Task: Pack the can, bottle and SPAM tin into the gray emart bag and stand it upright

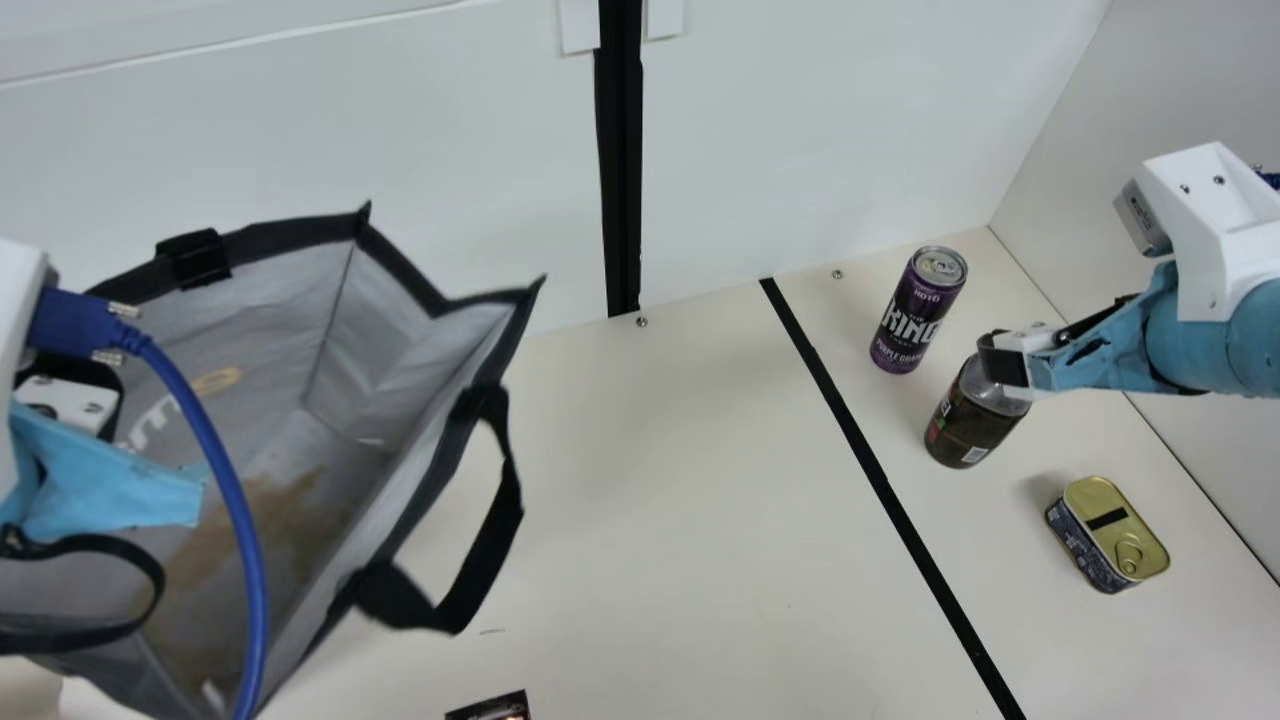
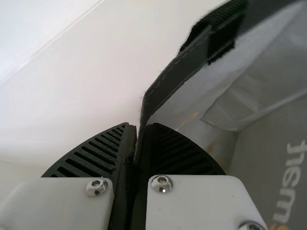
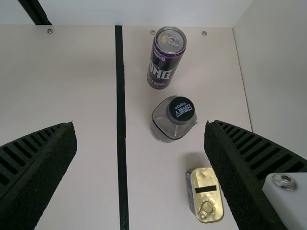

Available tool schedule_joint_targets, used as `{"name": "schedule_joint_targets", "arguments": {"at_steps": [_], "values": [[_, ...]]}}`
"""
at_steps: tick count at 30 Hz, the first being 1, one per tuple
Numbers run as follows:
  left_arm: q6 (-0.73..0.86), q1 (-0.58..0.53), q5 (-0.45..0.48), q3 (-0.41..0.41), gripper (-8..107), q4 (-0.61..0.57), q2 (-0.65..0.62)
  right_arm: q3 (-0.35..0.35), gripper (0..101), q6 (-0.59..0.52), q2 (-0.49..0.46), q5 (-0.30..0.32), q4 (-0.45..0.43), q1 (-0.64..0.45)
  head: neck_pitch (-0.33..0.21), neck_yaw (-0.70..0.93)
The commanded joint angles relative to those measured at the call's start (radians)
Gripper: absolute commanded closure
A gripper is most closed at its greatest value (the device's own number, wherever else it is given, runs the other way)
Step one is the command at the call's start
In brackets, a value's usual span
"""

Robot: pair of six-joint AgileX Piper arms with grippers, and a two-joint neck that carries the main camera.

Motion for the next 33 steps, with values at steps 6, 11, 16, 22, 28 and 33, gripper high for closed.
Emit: {"name": "schedule_joint_targets", "arguments": {"at_steps": [6, 11, 16, 22, 28, 33], "values": [[-0.092, -0.046, 0.001, 0.078, 107, 0.158, -0.005, 0.000, 6, 0.000, 0.000, 0.000, 0.000, 0.000, -0.021, -0.002], [-0.158, -0.078, 0.001, 0.143, 107, 0.187, 0.001, 0.000, 6, 0.000, 0.000, 0.000, 0.000, 0.000, -0.021, -0.002], [-0.226, -0.111, 0.001, 0.207, 107, 0.192, 0.012, 0.000, 6, 0.000, 0.000, 0.000, 0.000, 0.000, -0.021, -0.002], [-0.296, -0.148, 0.001, 0.265, 107, 0.168, 0.025, 0.000, 6, 0.000, 0.000, 0.000, 0.000, 0.000, -0.021, -0.002], [-0.360, -0.195, 0.001, 0.310, 107, 0.134, 0.027, 0.000, 6, 0.000, 0.000, 0.000, 0.000, 0.000, -0.021, -0.002], [-0.404, -0.244, 0.001, 0.327, 107, 0.092, 0.024, 0.000, 6, 0.000, 0.000, 0.000, 0.000, 0.000, -0.021, -0.002]]}}
